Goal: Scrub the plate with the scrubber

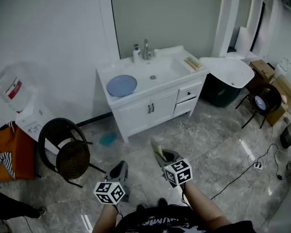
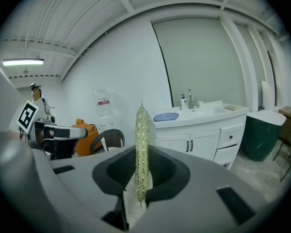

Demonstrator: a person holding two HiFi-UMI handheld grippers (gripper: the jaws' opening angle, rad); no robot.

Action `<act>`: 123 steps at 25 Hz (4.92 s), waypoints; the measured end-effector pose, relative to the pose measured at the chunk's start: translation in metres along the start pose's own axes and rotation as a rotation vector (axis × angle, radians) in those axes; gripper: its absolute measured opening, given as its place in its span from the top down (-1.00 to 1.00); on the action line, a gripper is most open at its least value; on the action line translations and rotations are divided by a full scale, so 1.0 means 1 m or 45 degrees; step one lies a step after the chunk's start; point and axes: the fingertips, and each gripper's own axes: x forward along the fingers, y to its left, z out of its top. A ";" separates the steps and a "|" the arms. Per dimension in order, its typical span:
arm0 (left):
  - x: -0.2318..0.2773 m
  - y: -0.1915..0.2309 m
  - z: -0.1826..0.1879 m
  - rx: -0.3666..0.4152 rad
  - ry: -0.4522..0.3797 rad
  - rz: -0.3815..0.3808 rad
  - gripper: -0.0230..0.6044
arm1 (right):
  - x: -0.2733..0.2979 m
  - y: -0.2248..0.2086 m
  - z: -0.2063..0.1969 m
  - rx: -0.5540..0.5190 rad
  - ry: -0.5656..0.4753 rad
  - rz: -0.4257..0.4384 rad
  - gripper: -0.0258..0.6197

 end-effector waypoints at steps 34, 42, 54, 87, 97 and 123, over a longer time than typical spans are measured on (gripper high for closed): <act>0.009 -0.014 -0.021 -0.098 0.021 0.157 0.87 | -0.008 -0.046 -0.025 0.119 0.028 0.092 0.70; 0.050 0.017 -0.011 -0.143 0.039 0.161 0.87 | 0.023 -0.073 -0.023 0.115 0.071 0.046 0.70; 0.149 0.117 0.041 -0.214 0.136 0.175 0.87 | 0.132 -0.123 0.033 0.095 0.080 -0.010 0.70; 0.275 0.265 0.112 -0.316 0.218 0.145 0.87 | 0.297 -0.191 0.127 0.104 0.103 -0.181 0.70; 0.323 0.278 0.114 -0.427 0.248 0.296 0.86 | 0.358 -0.249 0.185 0.031 0.003 -0.048 0.70; 0.439 0.307 0.118 -0.651 0.364 0.626 0.28 | 0.488 -0.366 0.243 0.021 0.075 0.278 0.70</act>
